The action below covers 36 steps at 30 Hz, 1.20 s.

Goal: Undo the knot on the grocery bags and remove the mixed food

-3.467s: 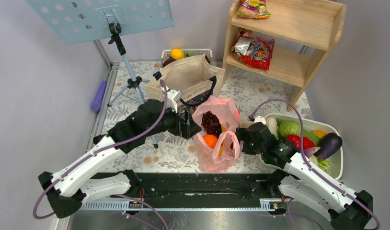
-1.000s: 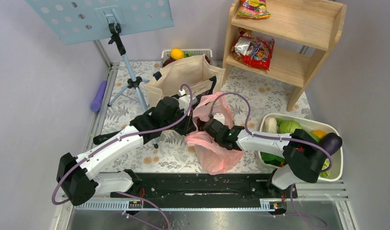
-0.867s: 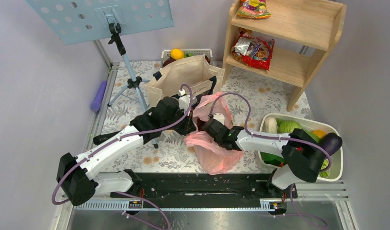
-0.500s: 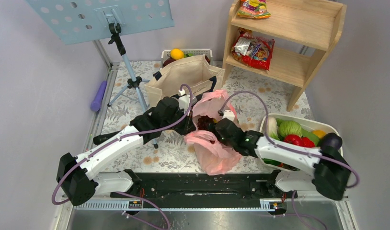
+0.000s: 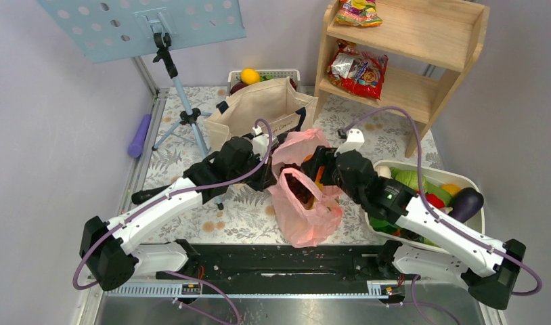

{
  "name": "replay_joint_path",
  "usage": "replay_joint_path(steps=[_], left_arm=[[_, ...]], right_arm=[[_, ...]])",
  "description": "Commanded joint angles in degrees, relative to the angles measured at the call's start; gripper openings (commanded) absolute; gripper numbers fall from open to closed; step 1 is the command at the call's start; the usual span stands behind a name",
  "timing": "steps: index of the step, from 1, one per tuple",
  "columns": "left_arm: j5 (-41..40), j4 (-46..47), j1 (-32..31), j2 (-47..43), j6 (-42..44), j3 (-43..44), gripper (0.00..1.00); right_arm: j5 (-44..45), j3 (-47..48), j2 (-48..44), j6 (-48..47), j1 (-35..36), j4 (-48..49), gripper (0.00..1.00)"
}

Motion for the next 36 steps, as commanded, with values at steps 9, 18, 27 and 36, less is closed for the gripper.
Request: replay_joint_path(steps=[9, 18, 27, 36], left_arm=[[-9.4, 0.8, 0.1, -3.7, 0.9, -0.8, 0.00], [-9.0, -0.4, 0.2, -2.8, 0.7, 0.1, 0.00], [-12.1, -2.9, 0.2, -5.1, 0.8, 0.5, 0.00], [-17.6, -3.2, 0.2, -9.3, 5.1, 1.0, 0.16]], right_arm=[[-4.0, 12.6, -1.7, -7.3, -9.9, -11.8, 0.12], [-0.3, 15.5, -7.6, -10.1, -14.9, -24.7, 0.12], [-6.7, 17.9, -4.7, -8.0, -19.2, -21.9, 0.14], [-15.8, 26.8, 5.4, -7.8, -19.1, -15.1, 0.15]])
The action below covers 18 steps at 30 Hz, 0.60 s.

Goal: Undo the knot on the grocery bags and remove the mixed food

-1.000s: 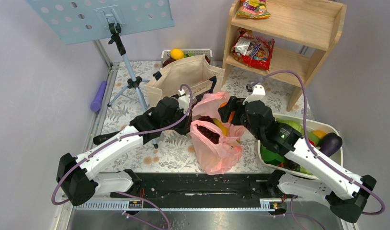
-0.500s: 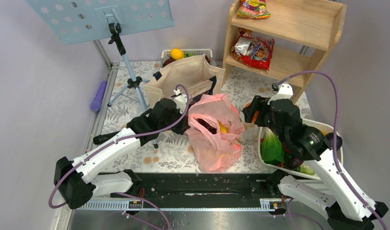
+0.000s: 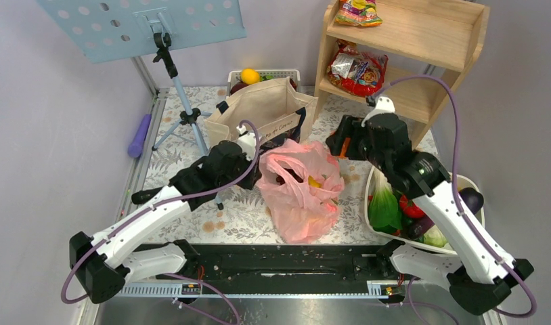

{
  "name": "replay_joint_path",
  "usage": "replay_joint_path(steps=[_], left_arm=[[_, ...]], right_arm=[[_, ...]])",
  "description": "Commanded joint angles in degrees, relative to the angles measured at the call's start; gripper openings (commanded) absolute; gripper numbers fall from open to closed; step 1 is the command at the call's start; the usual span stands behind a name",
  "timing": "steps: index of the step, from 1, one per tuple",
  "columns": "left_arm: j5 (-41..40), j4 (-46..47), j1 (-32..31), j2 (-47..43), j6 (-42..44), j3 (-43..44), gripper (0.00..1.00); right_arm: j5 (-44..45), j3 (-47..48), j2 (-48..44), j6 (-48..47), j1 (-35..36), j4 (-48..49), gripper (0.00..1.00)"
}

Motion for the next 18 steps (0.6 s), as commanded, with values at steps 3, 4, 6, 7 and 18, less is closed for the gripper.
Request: replay_joint_path(steps=[3, 4, 6, 7, 18], left_arm=[[-6.2, 2.3, 0.2, -5.8, 5.3, 1.6, 0.53], [-6.9, 2.8, 0.2, -6.7, 5.8, 1.5, 0.63], [-8.2, 3.6, 0.2, -8.5, 6.7, 2.2, 0.78], [-8.6, 3.7, 0.2, -9.2, 7.4, 3.0, 0.83], [-17.8, -1.9, 9.3, -2.5, 9.3, 12.4, 0.99]], right_arm=[[-6.1, 7.0, 5.6, 0.4, 0.5, 7.8, 0.16], [-6.0, 7.0, 6.0, 0.5, 0.6, 8.8, 0.16], [-6.0, 7.5, 6.7, 0.6, 0.8, 9.7, 0.17], [-6.1, 7.9, 7.2, 0.5, 0.9, 9.9, 0.17], [-6.8, 5.4, 5.0, 0.4, 1.3, 9.9, 0.18]])
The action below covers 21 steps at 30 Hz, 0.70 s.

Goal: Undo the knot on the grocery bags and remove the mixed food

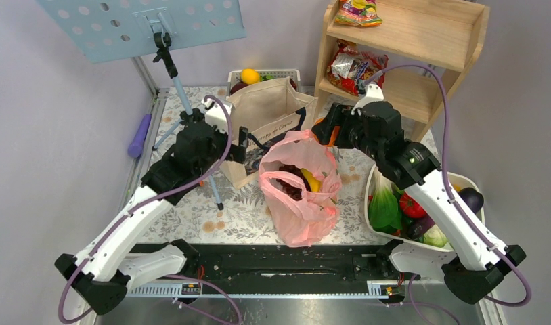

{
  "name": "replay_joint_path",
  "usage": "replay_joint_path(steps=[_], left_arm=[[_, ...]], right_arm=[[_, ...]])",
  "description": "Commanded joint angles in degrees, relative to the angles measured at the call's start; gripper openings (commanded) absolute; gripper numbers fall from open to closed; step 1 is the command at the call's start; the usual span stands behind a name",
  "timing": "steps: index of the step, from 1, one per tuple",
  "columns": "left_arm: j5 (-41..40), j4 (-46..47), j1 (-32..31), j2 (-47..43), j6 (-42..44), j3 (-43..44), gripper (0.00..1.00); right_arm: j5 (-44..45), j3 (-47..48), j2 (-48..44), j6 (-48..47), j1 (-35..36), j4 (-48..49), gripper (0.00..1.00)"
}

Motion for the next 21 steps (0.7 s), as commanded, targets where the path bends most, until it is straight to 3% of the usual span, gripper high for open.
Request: replay_joint_path(steps=[1, 6, 10, 14, 17, 18, 21], left_arm=[[-6.9, -2.1, 4.3, 4.1, -0.8, 2.3, 0.99], [-10.5, -3.2, 6.4, 4.6, -4.0, 0.7, 0.99], [-2.1, 1.1, 7.4, 5.5, -2.7, -1.9, 0.92], [1.6, 2.3, 7.5, 8.4, -1.5, -1.6, 0.63], [2.5, 1.7, 7.5, 9.3, -1.5, -0.6, 0.09], [4.2, 1.8, 7.5, 9.0, -1.9, -0.6, 0.01], [10.8, 4.4, 7.4, 6.9, -5.3, -2.2, 0.00]], right_arm=[[-0.4, -1.1, -3.3, 0.4, 0.5, 2.2, 0.18], [0.0, -3.2, -5.2, 0.3, 0.5, 2.2, 0.19], [-0.4, -3.9, -5.4, 0.6, 0.4, 2.2, 0.19], [-0.6, -4.6, -6.0, 0.9, 0.3, 2.2, 0.19], [-0.1, -5.6, -7.1, 0.9, 0.5, 2.2, 0.19], [0.1, -5.9, -7.5, 0.9, 0.5, 2.2, 0.19], [0.4, -6.9, -8.5, 0.9, 0.4, 2.0, 0.19]])
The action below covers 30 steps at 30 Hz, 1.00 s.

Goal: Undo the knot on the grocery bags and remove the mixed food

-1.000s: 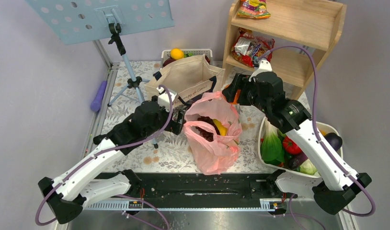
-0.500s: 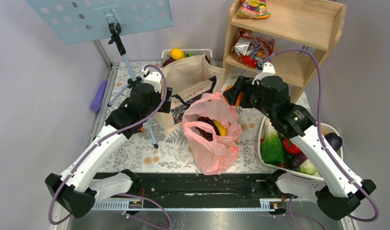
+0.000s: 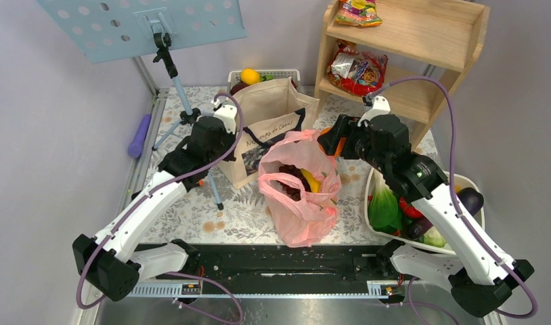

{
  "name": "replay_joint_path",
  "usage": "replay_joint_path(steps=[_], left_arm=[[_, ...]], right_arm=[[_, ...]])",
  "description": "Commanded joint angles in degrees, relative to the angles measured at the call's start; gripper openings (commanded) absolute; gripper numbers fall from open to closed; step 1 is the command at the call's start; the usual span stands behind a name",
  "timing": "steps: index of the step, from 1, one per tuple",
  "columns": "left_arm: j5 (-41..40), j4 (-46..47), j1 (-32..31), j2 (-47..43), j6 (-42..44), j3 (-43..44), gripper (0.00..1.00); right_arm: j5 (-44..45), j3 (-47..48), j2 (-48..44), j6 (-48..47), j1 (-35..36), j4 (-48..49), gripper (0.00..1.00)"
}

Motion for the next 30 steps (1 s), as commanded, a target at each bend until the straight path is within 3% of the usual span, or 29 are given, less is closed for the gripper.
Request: replay_joint_path(steps=[1, 4, 9, 16, 18, 20, 23, 25, 30], left_arm=[[10.9, 5.7, 0.2, -3.3, -4.6, -0.5, 0.00], [16.8, 5.8, -0.9, -5.5, -8.9, -0.1, 0.00], [18.2, 5.7, -5.5, -10.7, -12.5, -0.7, 0.00], [24.7, 5.3, -7.5, -18.1, -15.3, -3.6, 0.00], [28.6, 5.4, -7.8, -19.6, -14.8, -4.6, 0.04], [30.8, 4.7, -7.8, -20.7, -13.5, -4.9, 0.17], [29.2, 0.6, -7.7, -21.6, -11.6, -2.0, 0.52], [24.0, -2.4, -7.7, -21.3, -10.9, 1.6, 0.76], [9.8, -8.6, -7.1, -15.5, -6.5, 10.5, 0.93]], right_arm=[[0.5, -0.7, -2.5, 0.3, 0.4, 1.7, 0.19], [1.2, -0.2, -2.7, -0.2, 0.4, 1.1, 0.19], [0.9, 3.3, -1.1, -1.1, 0.4, 1.2, 0.19], [-1.6, 9.2, 7.9, -2.0, 1.5, 4.4, 0.19], [-1.5, 11.0, 10.6, -2.6, 2.5, 5.0, 0.19], [-1.2, 13.2, 12.7, -3.0, 3.3, 5.9, 0.19], [-0.6, 16.0, 15.3, -3.6, 4.1, 6.6, 0.19], [-0.3, 17.5, 16.9, -4.0, 4.6, 7.0, 0.19], [0.0, 19.2, 19.4, -4.2, 4.8, 7.6, 0.19]])
